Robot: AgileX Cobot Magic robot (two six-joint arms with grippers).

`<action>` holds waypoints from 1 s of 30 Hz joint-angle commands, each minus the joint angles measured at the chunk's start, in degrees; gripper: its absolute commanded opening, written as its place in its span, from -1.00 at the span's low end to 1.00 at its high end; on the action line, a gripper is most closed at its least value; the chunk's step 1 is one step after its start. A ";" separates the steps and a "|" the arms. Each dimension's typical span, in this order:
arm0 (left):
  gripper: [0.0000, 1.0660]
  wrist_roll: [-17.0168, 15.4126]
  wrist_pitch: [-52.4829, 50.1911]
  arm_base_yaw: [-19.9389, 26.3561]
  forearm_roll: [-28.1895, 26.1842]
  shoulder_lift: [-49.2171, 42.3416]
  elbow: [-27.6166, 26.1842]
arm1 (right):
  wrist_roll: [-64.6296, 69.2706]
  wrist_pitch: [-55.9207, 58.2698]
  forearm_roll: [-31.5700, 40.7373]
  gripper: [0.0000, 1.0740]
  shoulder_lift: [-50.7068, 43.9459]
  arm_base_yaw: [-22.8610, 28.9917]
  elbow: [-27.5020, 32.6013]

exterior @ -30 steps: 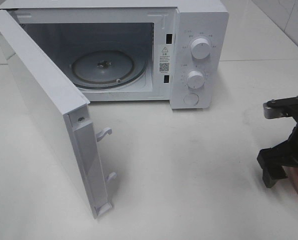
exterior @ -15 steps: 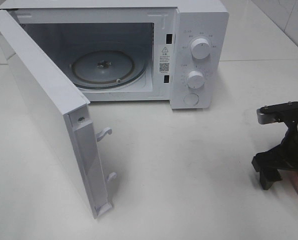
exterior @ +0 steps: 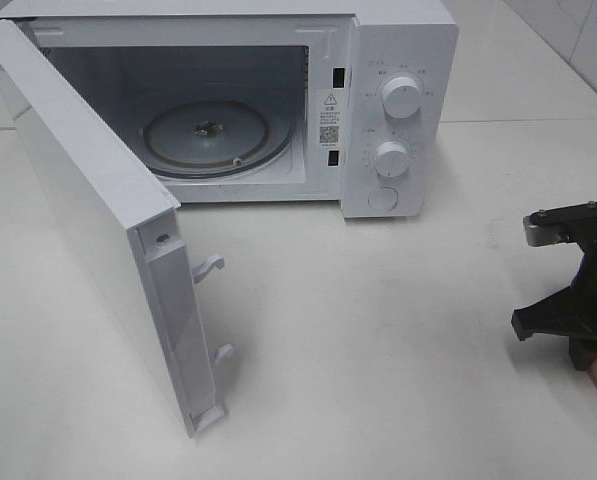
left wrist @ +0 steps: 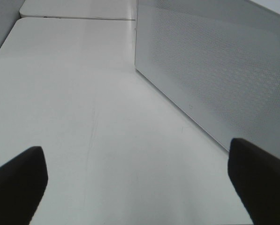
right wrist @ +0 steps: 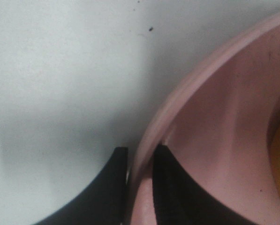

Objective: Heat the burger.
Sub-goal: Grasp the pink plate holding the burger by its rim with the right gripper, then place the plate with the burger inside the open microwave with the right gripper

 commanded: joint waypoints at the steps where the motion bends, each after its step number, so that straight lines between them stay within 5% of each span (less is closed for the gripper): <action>1: 0.83 0.06 -0.86 0.17 -0.11 -1.43 0.11 | 0.17 1.55 -0.46 -1.00 0.57 -0.11 -0.52; 13: 0.83 0.06 -0.86 0.17 -0.11 -1.43 0.11 | 1.95 4.41 -2.12 -1.00 -1.89 0.40 -1.32; 23: 0.83 0.06 -0.86 0.17 -0.11 -1.43 0.11 | 15.87 11.80 -15.81 -1.00 -1.95 7.91 -1.09; 30: 0.83 0.06 -0.86 0.17 -0.11 -1.43 0.11 | 18.28 15.36 -19.25 -1.00 -2.01 10.83 -1.09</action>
